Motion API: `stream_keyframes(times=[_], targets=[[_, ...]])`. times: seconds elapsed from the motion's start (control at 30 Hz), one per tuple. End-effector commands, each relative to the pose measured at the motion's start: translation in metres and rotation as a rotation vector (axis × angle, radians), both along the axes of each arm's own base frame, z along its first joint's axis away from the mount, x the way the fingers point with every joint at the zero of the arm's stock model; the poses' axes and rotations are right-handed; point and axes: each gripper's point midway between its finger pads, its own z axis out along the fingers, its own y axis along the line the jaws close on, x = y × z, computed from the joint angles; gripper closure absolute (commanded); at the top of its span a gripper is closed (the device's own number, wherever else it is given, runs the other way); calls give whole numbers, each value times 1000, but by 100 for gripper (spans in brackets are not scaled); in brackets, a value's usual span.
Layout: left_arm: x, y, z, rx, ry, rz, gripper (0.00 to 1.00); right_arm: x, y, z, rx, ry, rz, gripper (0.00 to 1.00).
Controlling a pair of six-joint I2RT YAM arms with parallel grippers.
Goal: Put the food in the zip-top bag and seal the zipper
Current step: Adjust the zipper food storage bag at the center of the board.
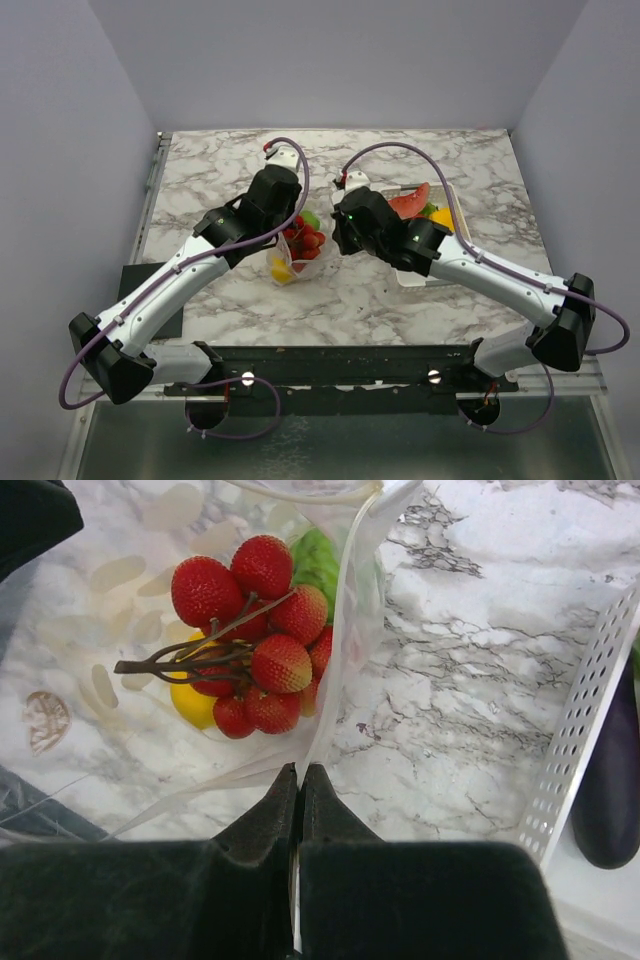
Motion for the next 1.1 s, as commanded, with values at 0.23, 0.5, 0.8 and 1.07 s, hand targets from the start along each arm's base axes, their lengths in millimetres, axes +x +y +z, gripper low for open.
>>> stream_keyframes(times=[0.23, 0.5, 0.8, 1.07], targets=[[3, 22, -4, 58, -49, 71, 100, 15, 8, -22, -19, 17, -33, 93], [1, 25, -8, 40, -74, 73, 100, 14, 3, -2, 16, -11, -42, 64], [-1, 21, -12, 14, -72, 47, 100, 15, -30, 48, 32, -128, -111, 38], [-3, 21, -10, -1, -82, 38, 100, 26, -82, 67, -40, -195, -230, 33]])
